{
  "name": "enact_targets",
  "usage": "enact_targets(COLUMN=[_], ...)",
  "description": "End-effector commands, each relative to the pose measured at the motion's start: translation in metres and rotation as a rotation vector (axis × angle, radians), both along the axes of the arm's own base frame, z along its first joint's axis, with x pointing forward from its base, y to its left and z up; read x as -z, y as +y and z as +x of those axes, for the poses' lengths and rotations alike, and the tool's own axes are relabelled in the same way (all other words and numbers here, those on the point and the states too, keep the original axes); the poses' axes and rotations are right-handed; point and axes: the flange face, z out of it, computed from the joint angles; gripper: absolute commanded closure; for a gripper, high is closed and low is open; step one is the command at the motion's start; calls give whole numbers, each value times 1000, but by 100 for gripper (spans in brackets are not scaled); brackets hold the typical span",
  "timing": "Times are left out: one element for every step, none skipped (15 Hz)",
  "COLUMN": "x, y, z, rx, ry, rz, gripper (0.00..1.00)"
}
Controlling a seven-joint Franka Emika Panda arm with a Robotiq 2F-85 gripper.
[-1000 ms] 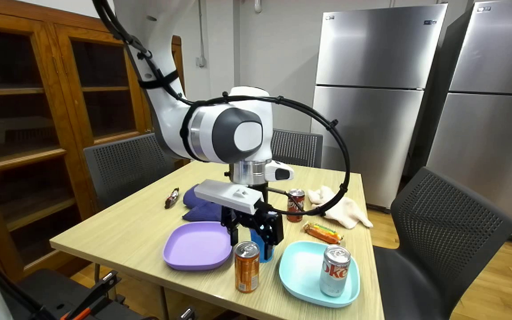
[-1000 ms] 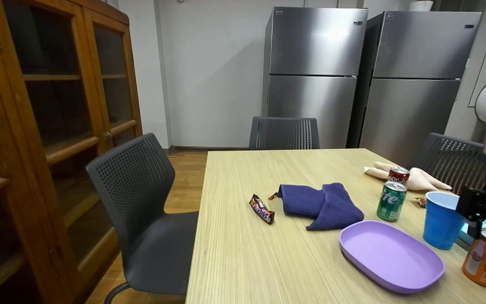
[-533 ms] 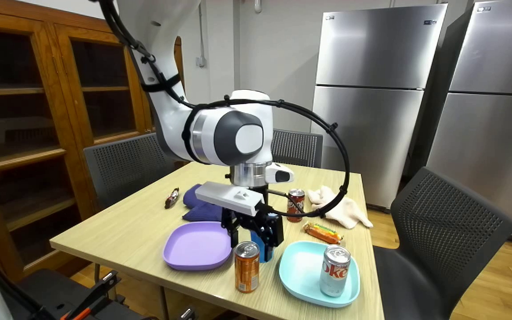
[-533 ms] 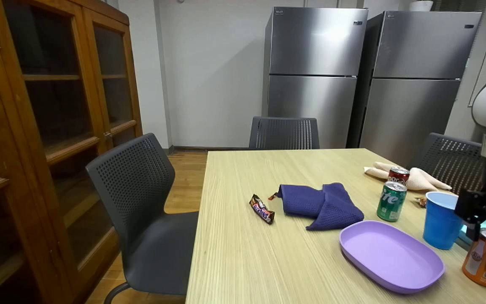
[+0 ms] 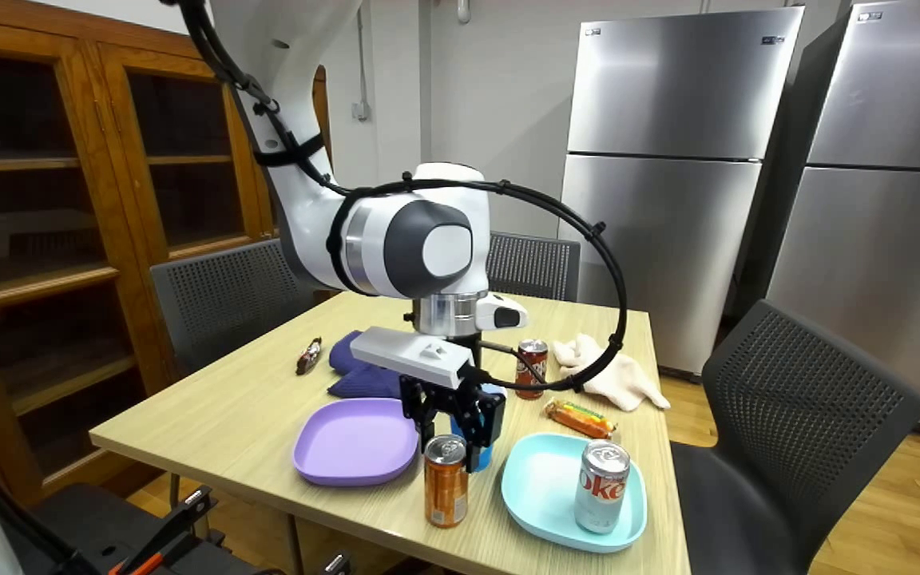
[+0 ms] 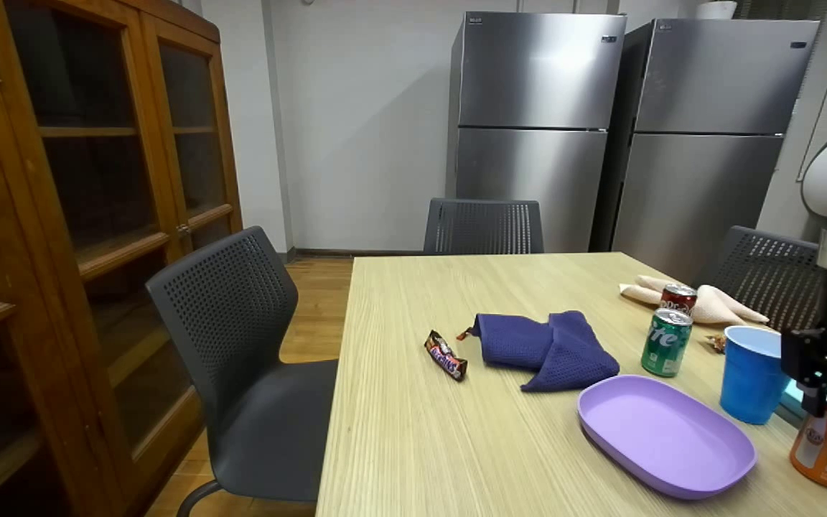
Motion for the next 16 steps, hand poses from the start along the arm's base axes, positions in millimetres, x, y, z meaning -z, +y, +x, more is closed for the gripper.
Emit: enact_targets(x=[-1, -1, -1, -3, -5, -10, -13, -17, -19, -22, -25, -30, -35, -39, -43, -48], y=[3, 3, 3, 3, 3, 1, 0, -3, -5, -7, -9, -11, -14, -17, -20, -23], z=[4, 4, 3, 2, 1, 0, 0, 0, -1, -1, -1, -1, -2, -2, -2, -3], rx=[4, 6, 7, 9, 11, 12, 15, 16, 18, 18, 19, 16, 14, 12, 4, -10], ry=[-16, -18, -18, -16, -18, -24, -28, -31, -35, -38, -39, -38, -42, -44, -41, -38], rz=[4, 5, 5, 13, 20, 25, 24, 28, 30, 30, 30, 27, 20, 17, 6, 1], gripper=[58, 62, 62, 62, 62, 62, 62, 62, 62, 62, 62, 62, 62, 62, 62, 62])
